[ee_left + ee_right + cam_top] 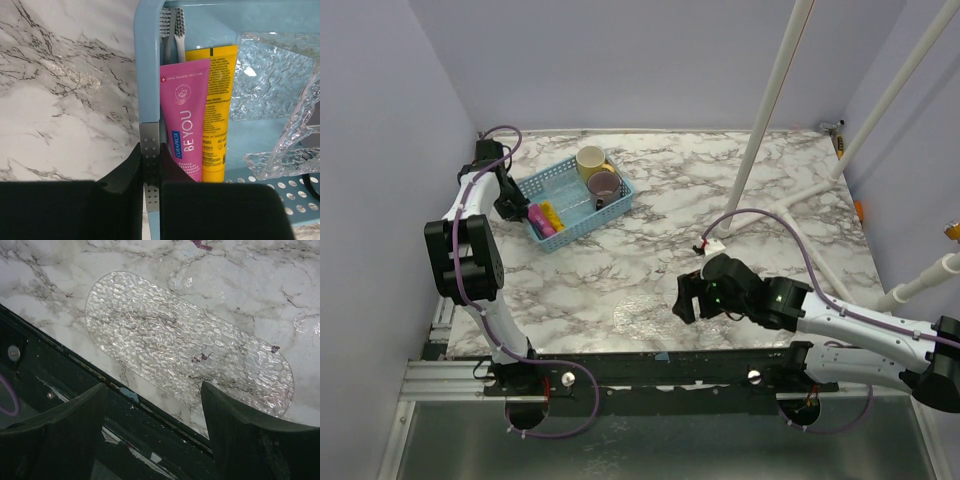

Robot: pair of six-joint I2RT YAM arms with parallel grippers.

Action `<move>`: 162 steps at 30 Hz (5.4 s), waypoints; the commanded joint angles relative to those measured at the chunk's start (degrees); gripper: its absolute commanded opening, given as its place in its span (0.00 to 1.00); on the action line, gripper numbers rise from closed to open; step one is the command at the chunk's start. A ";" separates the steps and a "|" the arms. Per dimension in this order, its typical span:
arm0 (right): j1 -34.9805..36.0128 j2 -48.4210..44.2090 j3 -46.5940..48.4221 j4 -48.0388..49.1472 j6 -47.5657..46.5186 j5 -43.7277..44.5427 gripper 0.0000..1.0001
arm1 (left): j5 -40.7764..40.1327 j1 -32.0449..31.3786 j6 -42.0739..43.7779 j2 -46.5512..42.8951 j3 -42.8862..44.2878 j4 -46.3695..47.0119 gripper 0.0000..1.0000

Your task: Prepare toiletry sets of a toothbrush and toothpaste on the tray

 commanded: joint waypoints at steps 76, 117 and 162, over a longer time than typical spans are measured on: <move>0.40 -4.84 5.56 -8.30 7.33 2.09 0.78 | 9.31 -28.51 -5.24 0.86 0.98 6.68 0.00; -11.63 22.69 28.18 -9.61 -12.72 9.11 0.61 | 0.33 -28.57 0.22 -35.67 -8.67 -3.73 0.73; -19.86 47.87 38.20 -4.21 -16.68 3.75 0.33 | 1.32 -28.51 3.45 -58.92 -29.32 4.75 0.99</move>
